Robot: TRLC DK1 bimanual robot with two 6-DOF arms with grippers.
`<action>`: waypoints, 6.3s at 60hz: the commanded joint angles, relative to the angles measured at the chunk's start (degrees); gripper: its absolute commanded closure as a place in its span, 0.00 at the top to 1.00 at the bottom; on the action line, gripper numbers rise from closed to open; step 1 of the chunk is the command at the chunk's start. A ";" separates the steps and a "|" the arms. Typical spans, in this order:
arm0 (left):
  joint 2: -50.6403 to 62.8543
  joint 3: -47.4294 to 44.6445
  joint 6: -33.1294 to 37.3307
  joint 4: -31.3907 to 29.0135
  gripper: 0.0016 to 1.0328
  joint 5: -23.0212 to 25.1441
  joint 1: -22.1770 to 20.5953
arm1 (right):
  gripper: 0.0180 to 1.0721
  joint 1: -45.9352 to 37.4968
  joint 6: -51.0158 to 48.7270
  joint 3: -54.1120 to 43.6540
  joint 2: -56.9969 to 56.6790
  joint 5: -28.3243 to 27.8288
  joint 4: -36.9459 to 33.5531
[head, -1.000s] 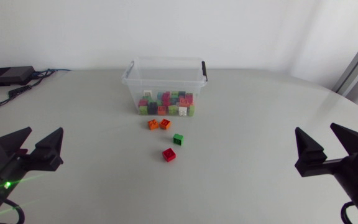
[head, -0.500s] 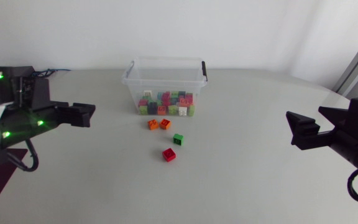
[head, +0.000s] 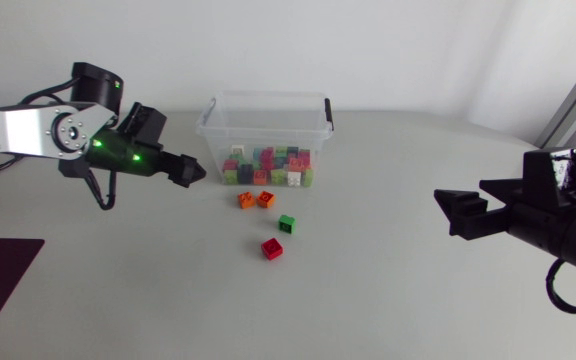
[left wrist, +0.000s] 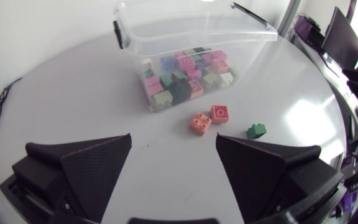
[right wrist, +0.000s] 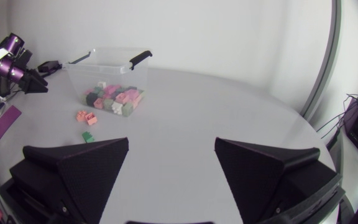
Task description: Place the duplo bricks in the container
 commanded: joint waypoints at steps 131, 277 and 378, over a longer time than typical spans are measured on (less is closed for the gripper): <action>34.23 17.04 32.81 -3.29 0.36 13.33 -7.32 | 0.90 22.49 -21.68 21.46 39.46 1.05 -6.90; 24.12 33.56 9.60 10.24 0.39 16.14 -3.54 | 0.12 29.34 -23.09 47.12 74.09 -0.01 -9.36; 8.65 17.83 27.01 -18.06 0.96 6.30 -9.69 | 0.12 22.57 -12.36 60.13 56.42 -1.06 -13.22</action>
